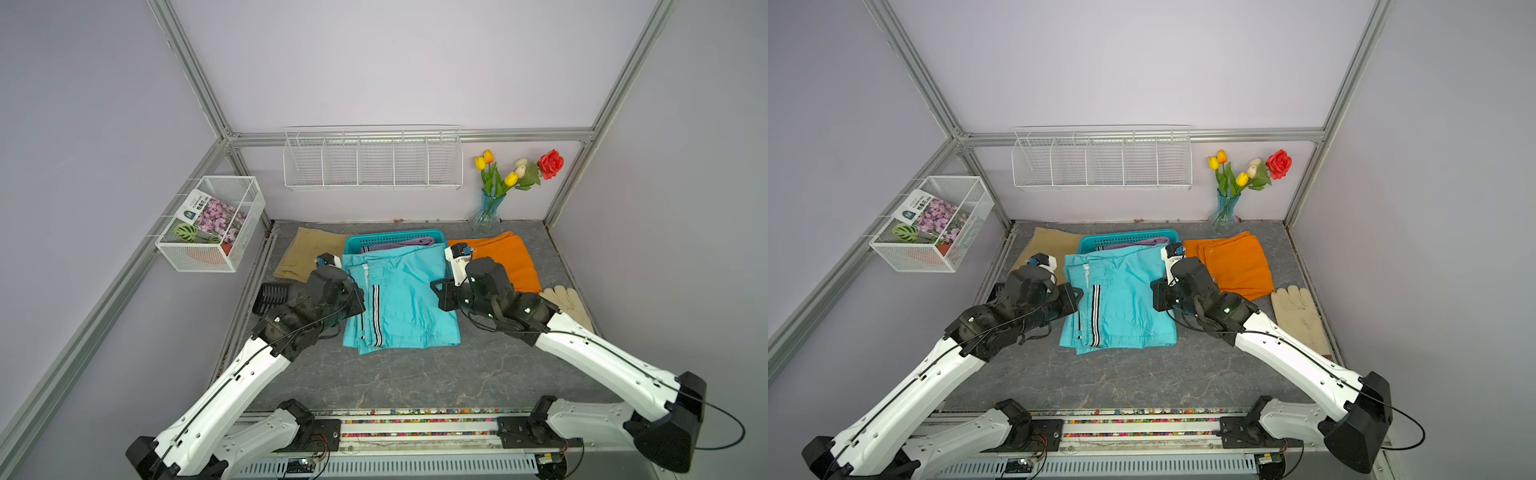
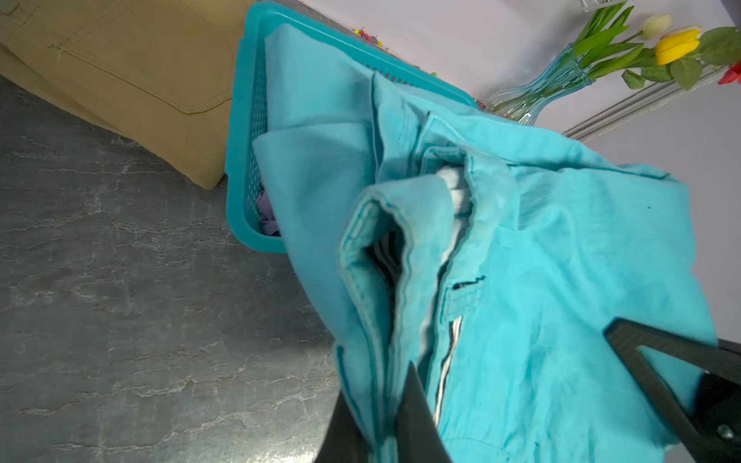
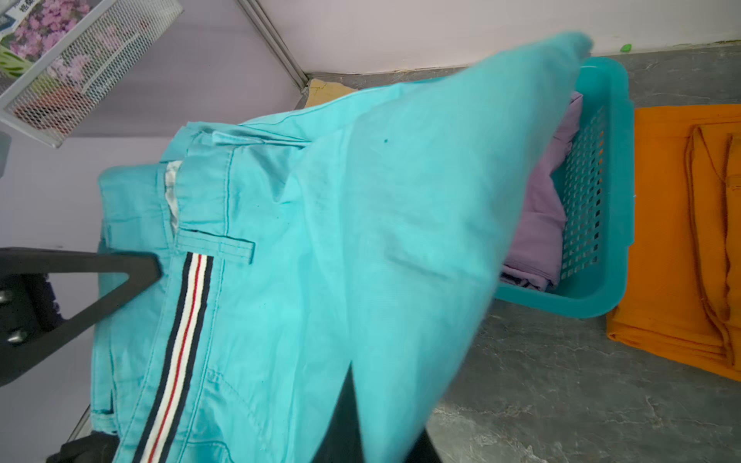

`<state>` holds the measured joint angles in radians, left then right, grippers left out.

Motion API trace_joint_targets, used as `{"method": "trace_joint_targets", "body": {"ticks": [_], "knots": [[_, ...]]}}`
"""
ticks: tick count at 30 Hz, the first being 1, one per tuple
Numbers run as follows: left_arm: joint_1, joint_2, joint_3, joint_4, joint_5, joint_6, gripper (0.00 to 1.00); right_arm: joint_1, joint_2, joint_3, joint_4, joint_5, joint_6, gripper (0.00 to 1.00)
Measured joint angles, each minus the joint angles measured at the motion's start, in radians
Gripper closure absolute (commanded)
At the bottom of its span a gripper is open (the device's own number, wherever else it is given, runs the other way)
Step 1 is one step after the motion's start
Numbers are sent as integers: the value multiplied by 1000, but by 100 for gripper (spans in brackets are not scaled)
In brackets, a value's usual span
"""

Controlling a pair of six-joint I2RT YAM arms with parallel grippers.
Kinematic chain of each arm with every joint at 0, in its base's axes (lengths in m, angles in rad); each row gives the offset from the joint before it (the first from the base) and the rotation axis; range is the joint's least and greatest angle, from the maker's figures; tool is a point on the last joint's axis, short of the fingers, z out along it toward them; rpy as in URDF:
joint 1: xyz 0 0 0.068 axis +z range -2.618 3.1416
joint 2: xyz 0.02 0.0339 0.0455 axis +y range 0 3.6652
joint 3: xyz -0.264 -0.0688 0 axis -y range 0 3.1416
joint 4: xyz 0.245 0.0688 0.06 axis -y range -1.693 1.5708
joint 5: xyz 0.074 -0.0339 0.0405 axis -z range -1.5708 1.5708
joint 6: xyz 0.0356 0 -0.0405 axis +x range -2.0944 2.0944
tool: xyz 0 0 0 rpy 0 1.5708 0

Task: Put the folded long pants in the basket
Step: Place the long pant in the basket.

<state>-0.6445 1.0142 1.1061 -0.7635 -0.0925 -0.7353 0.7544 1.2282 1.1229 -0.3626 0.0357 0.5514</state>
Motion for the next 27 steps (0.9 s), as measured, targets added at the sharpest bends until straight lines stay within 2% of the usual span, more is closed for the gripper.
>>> {"method": "trace_joint_targets", "body": {"ticks": [4, 9, 11, 14, 21, 27], "knots": [[54, 106, 50, 52, 32, 19, 100, -109, 77, 51, 10, -83, -3, 100], [143, 354, 125, 136, 101, 34, 100, -212, 232, 126, 53, -162, -3, 100], [163, 480, 206, 125, 103, 45, 100, -237, 324, 197, 52, -185, -8, 100], [174, 599, 328, 107, 86, 66, 100, -260, 444, 307, 50, -203, -26, 100], [243, 703, 500, 117, 118, 111, 100, -327, 676, 518, 64, -282, -43, 100], [320, 879, 593, 142, 189, 141, 100, -362, 859, 617, 99, -336, -43, 100]]}}
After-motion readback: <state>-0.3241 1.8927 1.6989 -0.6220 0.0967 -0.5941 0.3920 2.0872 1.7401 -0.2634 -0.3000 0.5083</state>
